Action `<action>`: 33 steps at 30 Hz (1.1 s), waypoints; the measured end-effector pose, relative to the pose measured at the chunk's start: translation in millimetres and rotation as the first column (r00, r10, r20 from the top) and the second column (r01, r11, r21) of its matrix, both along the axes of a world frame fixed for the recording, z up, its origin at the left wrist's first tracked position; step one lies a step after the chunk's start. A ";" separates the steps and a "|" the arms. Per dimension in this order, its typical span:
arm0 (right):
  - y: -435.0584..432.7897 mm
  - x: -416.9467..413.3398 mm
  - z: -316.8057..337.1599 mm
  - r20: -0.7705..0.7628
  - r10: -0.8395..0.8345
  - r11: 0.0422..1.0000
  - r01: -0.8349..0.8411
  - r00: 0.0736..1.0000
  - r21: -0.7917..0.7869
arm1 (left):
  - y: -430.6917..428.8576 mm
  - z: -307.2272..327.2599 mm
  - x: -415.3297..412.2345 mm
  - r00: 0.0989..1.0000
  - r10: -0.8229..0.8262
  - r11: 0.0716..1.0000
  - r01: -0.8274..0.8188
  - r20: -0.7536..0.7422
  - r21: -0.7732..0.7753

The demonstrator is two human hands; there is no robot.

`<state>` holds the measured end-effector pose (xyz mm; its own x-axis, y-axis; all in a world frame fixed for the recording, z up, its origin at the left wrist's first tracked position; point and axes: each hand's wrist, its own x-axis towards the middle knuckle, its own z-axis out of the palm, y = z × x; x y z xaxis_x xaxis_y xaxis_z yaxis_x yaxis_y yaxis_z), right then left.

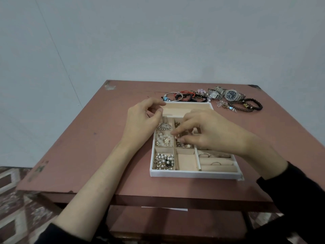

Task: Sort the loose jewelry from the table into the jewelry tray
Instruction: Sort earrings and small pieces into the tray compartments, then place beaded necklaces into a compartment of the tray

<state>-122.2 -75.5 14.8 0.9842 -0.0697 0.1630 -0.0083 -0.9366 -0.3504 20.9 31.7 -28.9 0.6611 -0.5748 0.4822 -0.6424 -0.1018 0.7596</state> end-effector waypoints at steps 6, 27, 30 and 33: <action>-3.6 -2.8 -2.8 0.022 0.021 1.000 -0.021 1.000 0.013 | 0.4 0.7 -0.3 1.000 0.003 1.000 -0.003 0.007 0.011; -28.6 -17.8 1.3 0.182 -0.232 0.943 0.175 0.955 0.282 | -8.5 15.0 -7.7 0.985 -0.091 0.996 0.091 -0.147 -0.012; -65.0 -29.6 -2.2 0.202 -0.419 0.875 0.333 0.885 0.351 | -21.4 30.0 -15.6 0.977 -0.179 0.981 0.187 -0.118 0.058; -110.3 -39.2 -11.2 0.236 -0.606 0.788 0.532 0.760 0.308 | -40.9 39.2 -23.8 0.976 -0.214 0.969 0.218 -0.043 0.114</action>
